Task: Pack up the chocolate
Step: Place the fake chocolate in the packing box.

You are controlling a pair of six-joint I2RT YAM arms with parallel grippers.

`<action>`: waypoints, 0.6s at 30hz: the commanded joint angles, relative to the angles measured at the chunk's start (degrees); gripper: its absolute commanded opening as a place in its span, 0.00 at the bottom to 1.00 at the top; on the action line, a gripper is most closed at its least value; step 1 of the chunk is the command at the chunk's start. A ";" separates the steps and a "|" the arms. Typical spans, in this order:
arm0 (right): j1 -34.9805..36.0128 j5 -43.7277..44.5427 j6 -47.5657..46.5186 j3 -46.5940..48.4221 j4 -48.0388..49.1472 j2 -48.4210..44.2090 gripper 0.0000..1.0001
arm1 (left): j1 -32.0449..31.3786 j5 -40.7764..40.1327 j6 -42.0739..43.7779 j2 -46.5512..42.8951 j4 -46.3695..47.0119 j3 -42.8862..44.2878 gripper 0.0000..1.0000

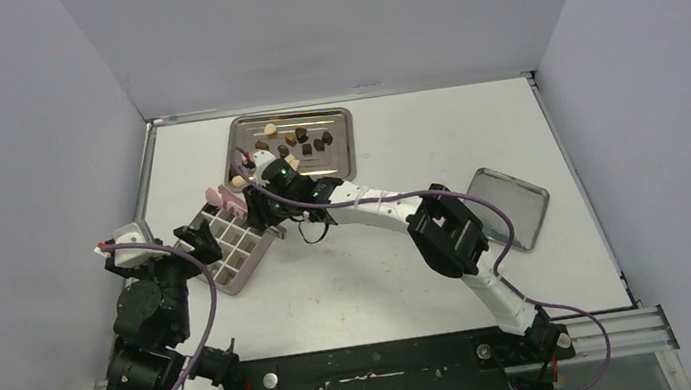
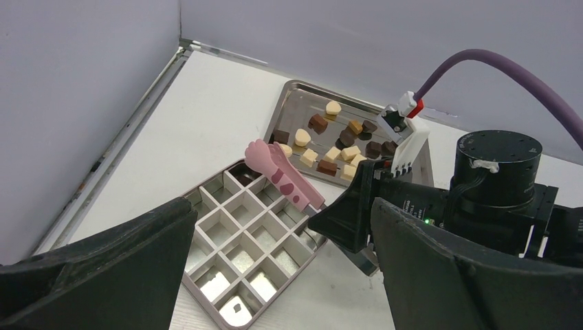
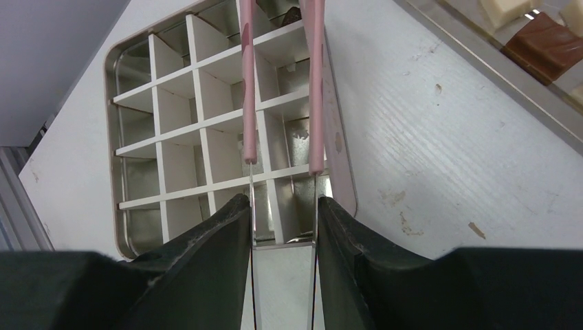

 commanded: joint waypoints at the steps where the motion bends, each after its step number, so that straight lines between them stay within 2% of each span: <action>1: -1.59 1.55 -2.38 -0.08 0.82 -7.07 0.36 | 0.29 0.46 -0.24 0.48 1.85 1.10 0.97; 7: -4.31 4.22 -5.16 -3.55 -1.21 -11.25 0.35 | 0.29 0.59 -0.25 0.30 1.85 1.07 0.97; 18: -7.65 20.22 -12.79 -6.32 -9.35 -15.85 0.35 | 0.12 0.93 -0.18 0.48 1.97 1.04 0.97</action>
